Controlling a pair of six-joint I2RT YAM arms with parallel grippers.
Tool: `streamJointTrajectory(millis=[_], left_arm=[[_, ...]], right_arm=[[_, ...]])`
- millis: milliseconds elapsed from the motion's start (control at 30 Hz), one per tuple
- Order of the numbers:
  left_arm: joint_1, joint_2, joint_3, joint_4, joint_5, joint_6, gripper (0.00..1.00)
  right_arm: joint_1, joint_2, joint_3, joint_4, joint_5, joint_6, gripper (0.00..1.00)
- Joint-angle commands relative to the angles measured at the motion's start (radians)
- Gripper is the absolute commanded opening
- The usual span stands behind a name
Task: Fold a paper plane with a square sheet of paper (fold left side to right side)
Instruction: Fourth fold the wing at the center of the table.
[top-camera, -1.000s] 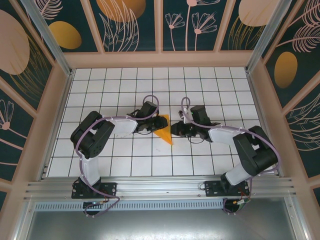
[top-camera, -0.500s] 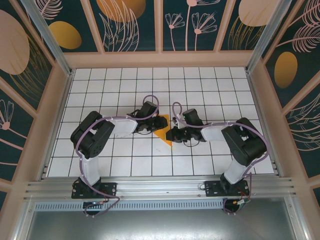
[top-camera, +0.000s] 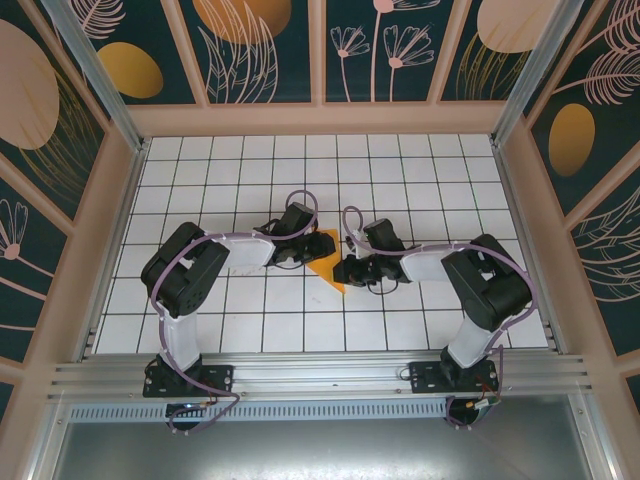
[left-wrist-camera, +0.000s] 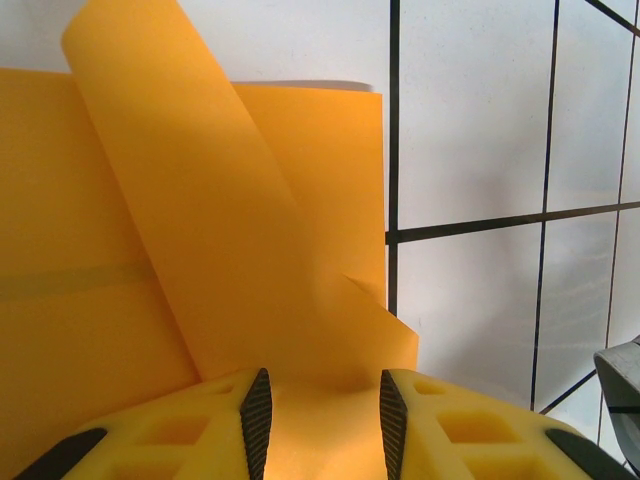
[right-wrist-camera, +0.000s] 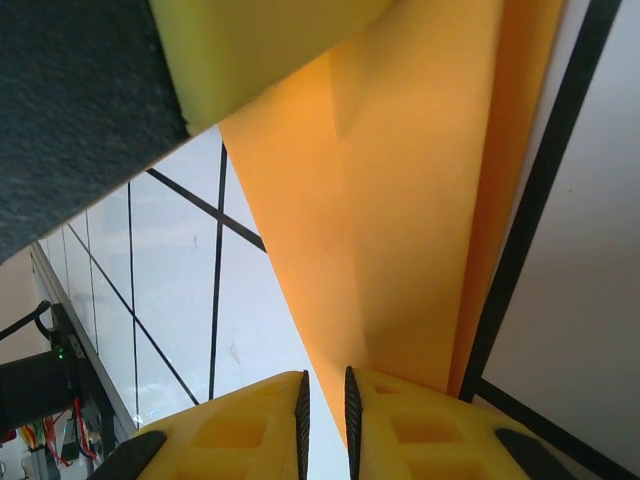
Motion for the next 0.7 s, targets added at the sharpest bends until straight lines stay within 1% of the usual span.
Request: streamJointTrajectory(millis=[0, 100, 267, 367, 667], left_arm=[[-0.001, 0.019, -0.021, -0.057, -0.034, 0.016, 0.38], [-0.001, 0.019, -0.017, -0.062, -0.036, 0.018, 0.38], [-0.001, 0.021, -0.018, -0.063, -0.037, 0.019, 0.38], [-0.001, 0.021, -0.017, -0.065, -0.038, 0.020, 0.38], [-0.001, 0.024, -0.015, -0.069, -0.041, 0.022, 0.38]], right_arm=[[0.009, 0.008, 0.012, -0.059, 0.015, -0.031, 0.20], [0.015, 0.008, 0.006, -0.088, 0.016, -0.047, 0.20], [0.030, 0.006, 0.013, -0.174, 0.060, -0.089, 0.20], [0.030, 0.004, 0.008, -0.199, 0.065, -0.096, 0.19], [0.062, -0.019, 0.008, -0.294, 0.094, -0.126, 0.16]])
